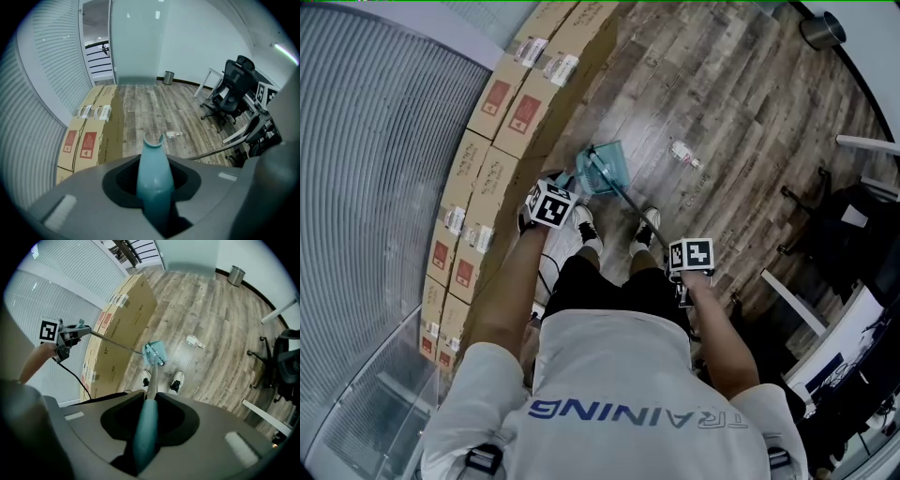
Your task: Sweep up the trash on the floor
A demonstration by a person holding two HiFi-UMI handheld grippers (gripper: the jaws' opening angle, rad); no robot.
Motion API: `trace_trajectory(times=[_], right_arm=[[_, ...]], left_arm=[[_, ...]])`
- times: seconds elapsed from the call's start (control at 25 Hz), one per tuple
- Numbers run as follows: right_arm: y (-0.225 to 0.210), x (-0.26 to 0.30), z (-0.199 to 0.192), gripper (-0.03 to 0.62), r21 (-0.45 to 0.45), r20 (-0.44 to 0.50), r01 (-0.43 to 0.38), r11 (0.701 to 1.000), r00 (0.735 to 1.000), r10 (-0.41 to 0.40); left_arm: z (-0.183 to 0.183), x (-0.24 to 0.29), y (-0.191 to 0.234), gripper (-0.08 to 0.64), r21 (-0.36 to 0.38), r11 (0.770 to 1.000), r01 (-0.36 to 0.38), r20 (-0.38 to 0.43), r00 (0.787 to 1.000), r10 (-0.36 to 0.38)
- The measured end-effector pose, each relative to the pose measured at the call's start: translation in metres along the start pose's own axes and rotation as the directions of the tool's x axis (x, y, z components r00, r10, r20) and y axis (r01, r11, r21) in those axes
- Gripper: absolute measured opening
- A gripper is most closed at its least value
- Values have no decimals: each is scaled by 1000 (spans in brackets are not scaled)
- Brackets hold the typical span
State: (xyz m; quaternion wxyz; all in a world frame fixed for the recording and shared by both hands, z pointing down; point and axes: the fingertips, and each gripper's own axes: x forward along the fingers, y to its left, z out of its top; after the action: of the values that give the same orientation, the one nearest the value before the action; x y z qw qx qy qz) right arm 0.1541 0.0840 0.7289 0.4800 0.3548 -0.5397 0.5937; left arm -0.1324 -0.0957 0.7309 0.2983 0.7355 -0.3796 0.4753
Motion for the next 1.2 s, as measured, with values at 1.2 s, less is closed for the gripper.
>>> trace_trajectory(times=[1.2], right_arm=[[-193,-32,63,107,425,167,213,880,937,-307]], left_arm=[[-1,-2,-2,95,6,1000,-11,7,1000,11]])
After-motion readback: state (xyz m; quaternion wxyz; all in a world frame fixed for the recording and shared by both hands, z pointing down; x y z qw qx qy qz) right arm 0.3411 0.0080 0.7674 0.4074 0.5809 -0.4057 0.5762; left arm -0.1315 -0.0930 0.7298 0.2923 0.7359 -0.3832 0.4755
